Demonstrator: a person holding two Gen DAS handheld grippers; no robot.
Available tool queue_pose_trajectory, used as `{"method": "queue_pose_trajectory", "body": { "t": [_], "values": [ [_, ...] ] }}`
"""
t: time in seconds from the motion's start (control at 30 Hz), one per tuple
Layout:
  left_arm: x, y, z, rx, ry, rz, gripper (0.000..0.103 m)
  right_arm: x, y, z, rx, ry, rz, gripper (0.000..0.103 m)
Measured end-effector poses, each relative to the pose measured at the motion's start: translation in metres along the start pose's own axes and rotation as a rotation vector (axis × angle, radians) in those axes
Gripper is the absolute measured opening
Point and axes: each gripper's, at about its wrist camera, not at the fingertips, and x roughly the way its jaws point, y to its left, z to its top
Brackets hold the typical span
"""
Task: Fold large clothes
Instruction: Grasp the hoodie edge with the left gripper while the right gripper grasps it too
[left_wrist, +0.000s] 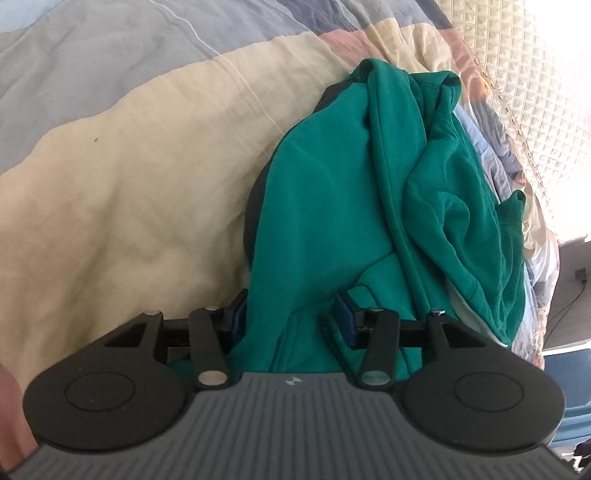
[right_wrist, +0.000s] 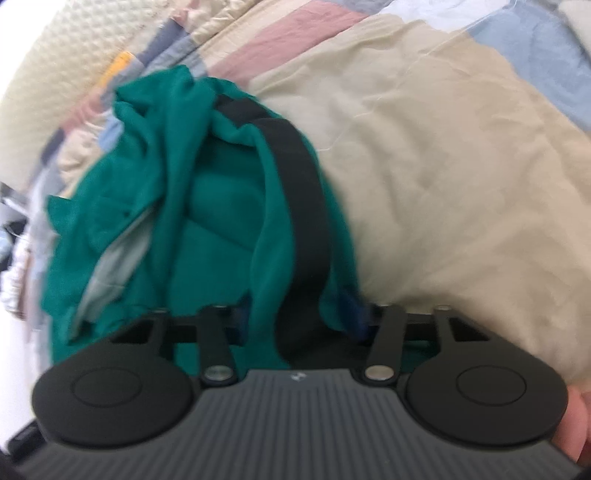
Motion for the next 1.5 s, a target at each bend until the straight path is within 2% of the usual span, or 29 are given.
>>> {"method": "queue_pose_trajectory", "body": {
  "t": [0.03,0.1,0.17,0.27,0.37,0.47,0.63,0.83,0.97,1.1,1.23,1.33,1.4,1.5],
  "values": [
    [0.000,-0.001,0.000,0.005,-0.007,0.005,0.036,-0.001,0.001,0.000,-0.005,-0.005,-0.005,0.040],
    [-0.003,0.001,0.000,-0.009,-0.014,-0.001,0.017,-0.006,-0.002,0.003,0.018,-0.014,0.049,0.025],
    [-0.010,0.004,0.002,-0.038,-0.037,-0.038,0.009,-0.013,-0.013,0.007,0.081,-0.019,0.165,0.017],
    [-0.027,0.004,0.006,-0.059,-0.067,-0.114,0.007,-0.031,-0.021,0.010,0.147,-0.048,0.331,0.013],
    [-0.054,0.000,0.012,-0.065,-0.097,-0.196,0.006,-0.050,-0.022,0.016,0.160,-0.063,0.488,0.011],
    [-0.079,-0.003,0.018,-0.051,-0.110,-0.243,0.006,-0.065,-0.032,0.025,0.212,-0.067,0.636,0.011],
    [-0.118,-0.013,0.025,-0.022,-0.140,-0.301,0.006,-0.095,-0.036,0.037,0.243,-0.093,0.779,0.011],
    [-0.165,-0.015,0.028,0.015,-0.151,-0.369,0.006,-0.135,-0.039,0.046,0.260,-0.134,0.897,0.011],
    [-0.201,-0.005,0.024,0.038,-0.126,-0.412,0.006,-0.163,-0.057,0.045,0.281,-0.160,0.937,0.011],
    [-0.238,-0.004,0.014,0.090,-0.111,-0.432,0.006,-0.189,-0.074,0.041,0.287,-0.176,0.941,0.011],
    [-0.256,-0.004,0.002,0.143,-0.120,-0.457,0.006,-0.214,-0.077,0.040,0.209,-0.237,0.923,0.011],
    [-0.247,-0.004,0.009,0.117,-0.123,-0.472,0.006,-0.212,-0.074,0.048,0.221,-0.257,0.905,0.011],
    [-0.230,-0.005,0.024,0.058,-0.130,-0.466,0.006,-0.197,-0.067,0.062,0.270,-0.251,0.873,0.011],
    [-0.202,-0.013,0.050,0.008,-0.165,-0.423,0.006,-0.172,-0.051,0.083,0.324,-0.253,0.777,0.012]
  ]
}}
